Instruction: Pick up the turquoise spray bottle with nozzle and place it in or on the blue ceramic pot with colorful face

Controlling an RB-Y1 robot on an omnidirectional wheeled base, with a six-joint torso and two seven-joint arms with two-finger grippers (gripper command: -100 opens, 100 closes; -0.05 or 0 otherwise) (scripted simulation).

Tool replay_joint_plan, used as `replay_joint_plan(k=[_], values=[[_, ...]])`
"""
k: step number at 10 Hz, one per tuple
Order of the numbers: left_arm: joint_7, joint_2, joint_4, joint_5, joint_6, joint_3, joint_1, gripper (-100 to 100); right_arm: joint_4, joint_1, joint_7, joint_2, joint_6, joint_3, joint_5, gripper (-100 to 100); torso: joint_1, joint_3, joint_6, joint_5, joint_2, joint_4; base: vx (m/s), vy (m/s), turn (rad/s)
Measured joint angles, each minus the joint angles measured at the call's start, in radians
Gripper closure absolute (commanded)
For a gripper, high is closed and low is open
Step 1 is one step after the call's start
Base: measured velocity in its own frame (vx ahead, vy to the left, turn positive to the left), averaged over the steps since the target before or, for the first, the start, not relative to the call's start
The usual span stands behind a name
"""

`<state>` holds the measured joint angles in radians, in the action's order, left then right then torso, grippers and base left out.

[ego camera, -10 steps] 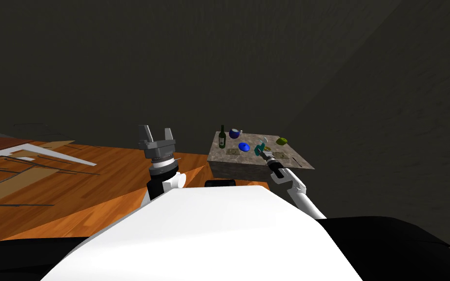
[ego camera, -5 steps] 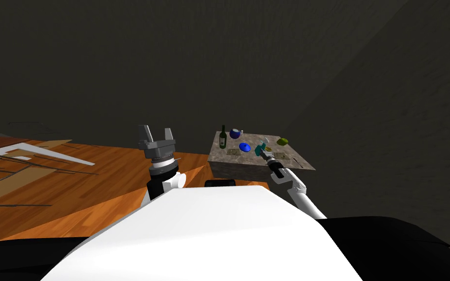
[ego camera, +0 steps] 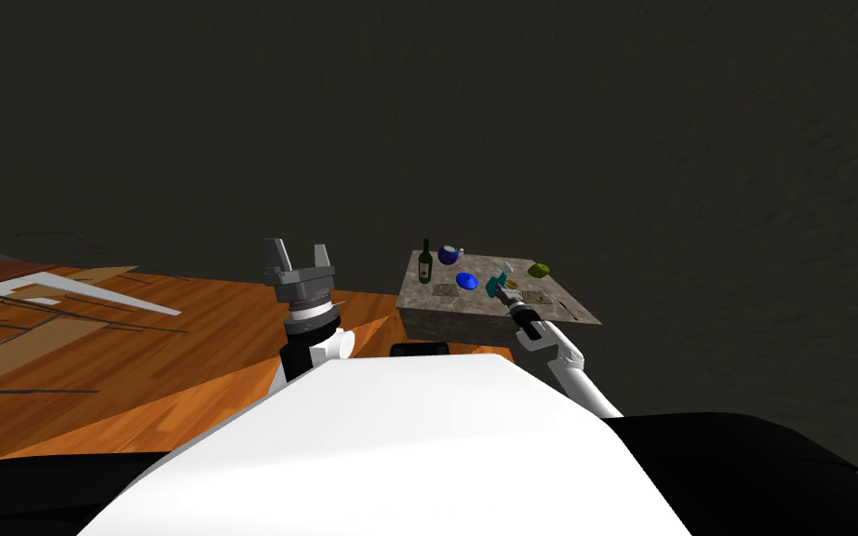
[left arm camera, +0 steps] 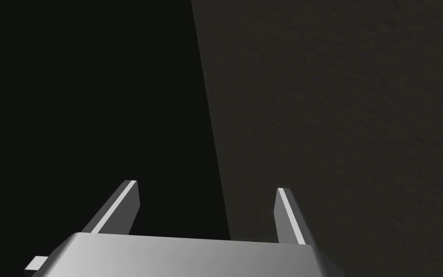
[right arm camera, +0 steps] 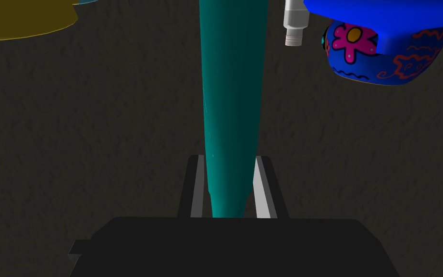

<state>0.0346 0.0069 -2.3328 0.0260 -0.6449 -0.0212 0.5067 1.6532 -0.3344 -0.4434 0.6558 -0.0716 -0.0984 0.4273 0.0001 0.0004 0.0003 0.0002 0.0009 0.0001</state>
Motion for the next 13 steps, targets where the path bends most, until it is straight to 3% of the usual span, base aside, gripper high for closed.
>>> replay_joint_plan(k=[1,5,9,13], values=[[0.0,0.0,0.0,0.0,0.0,0.0,0.0,0,0.0,0.0,0.0,0.0,0.0,0.0,0.0,100,0.0,0.0,0.0,0.0,0.0,0.0,-0.06,0.092,0.058],[0.0,0.0,0.0,0.0,0.0,0.0,0.0,0,-0.051,0.004,-0.009,0.031,0.025,-0.051,-0.058,100,0.014,0.002,0.003,-0.006,0.011,-0.007,-0.105,0.201,0.018],[0.0,0.0,0.0,0.0,0.0,0.0,0.0,0,-0.112,0.009,-0.013,0.076,0.071,-0.091,-0.136,100,0.017,0.001,0.005,-0.007,0.011,-0.008,-0.1,0.244,0.024],[0.0,0.0,0.0,0.0,0.0,0.0,0.0,0,-0.154,0.003,-0.012,0.128,0.113,-0.135,-0.208,100,0.011,-0.001,0.004,-0.008,0.007,-0.008,-0.069,0.177,0.125]])
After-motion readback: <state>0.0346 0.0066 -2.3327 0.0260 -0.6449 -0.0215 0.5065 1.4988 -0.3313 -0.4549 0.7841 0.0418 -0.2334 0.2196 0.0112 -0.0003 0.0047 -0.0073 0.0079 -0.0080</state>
